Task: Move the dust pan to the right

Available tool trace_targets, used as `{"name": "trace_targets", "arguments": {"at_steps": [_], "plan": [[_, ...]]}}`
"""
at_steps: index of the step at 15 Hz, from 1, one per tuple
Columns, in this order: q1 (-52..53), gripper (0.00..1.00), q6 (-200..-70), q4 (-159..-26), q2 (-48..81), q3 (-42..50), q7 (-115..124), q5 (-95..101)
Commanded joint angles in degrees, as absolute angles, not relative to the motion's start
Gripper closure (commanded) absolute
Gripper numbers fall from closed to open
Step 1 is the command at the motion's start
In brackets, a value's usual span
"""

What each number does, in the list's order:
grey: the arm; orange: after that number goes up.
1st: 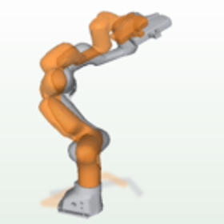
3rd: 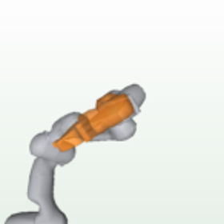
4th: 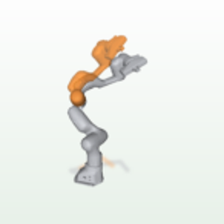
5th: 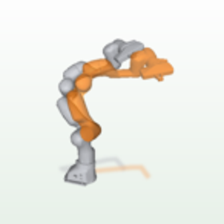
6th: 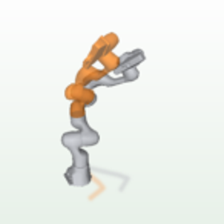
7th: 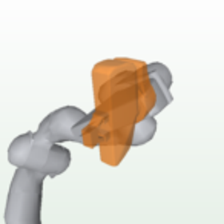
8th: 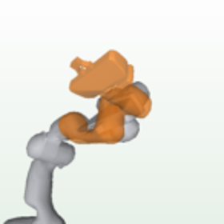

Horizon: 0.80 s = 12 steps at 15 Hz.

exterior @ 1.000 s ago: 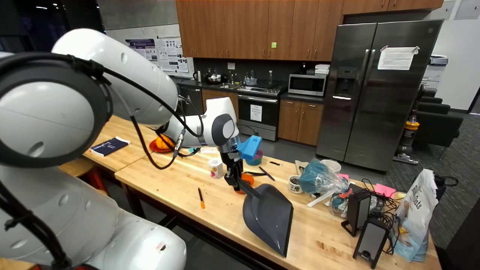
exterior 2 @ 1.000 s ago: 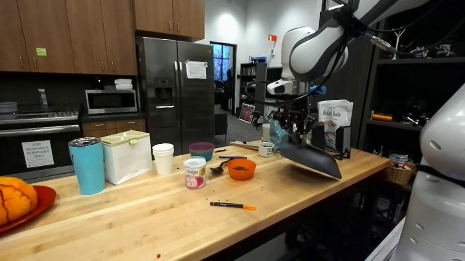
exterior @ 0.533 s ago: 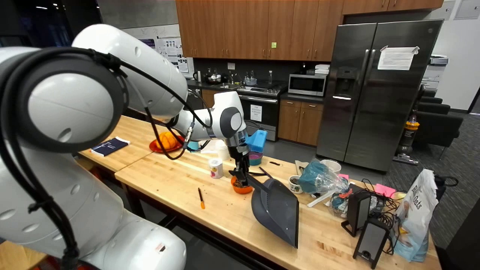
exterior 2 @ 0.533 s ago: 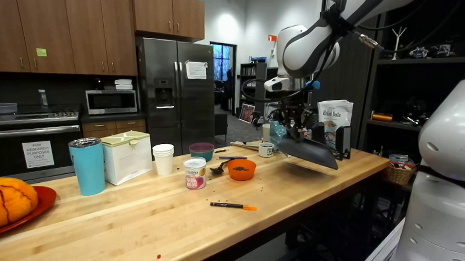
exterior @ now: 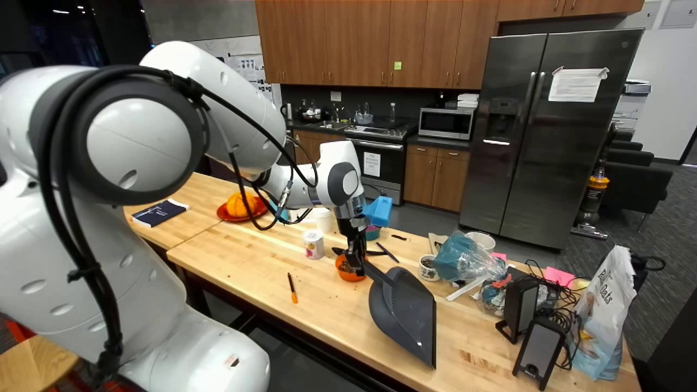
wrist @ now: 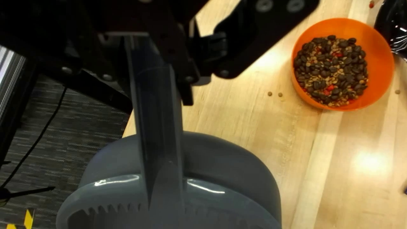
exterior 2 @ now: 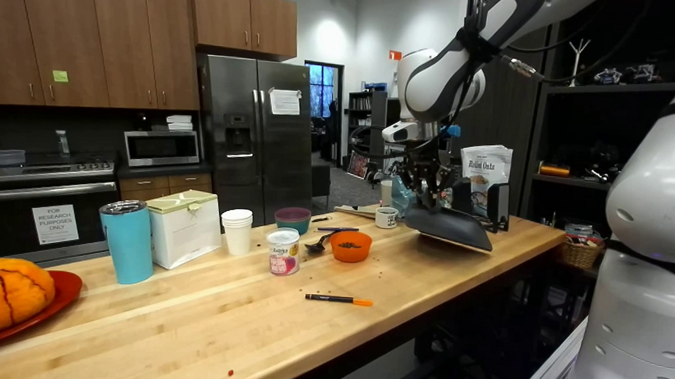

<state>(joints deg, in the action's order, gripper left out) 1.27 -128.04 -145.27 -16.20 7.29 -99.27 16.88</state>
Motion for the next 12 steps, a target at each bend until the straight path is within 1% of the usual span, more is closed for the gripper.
{"name": "trace_targets", "arguments": {"at_steps": [1,12], "plan": [[-0.23,0.92,-128.79,-144.17,-14.38,7.8,-101.5,16.78],[-2.37,0.92,-130.74,-144.15,-11.47,8.33,-101.75,16.91]]}}
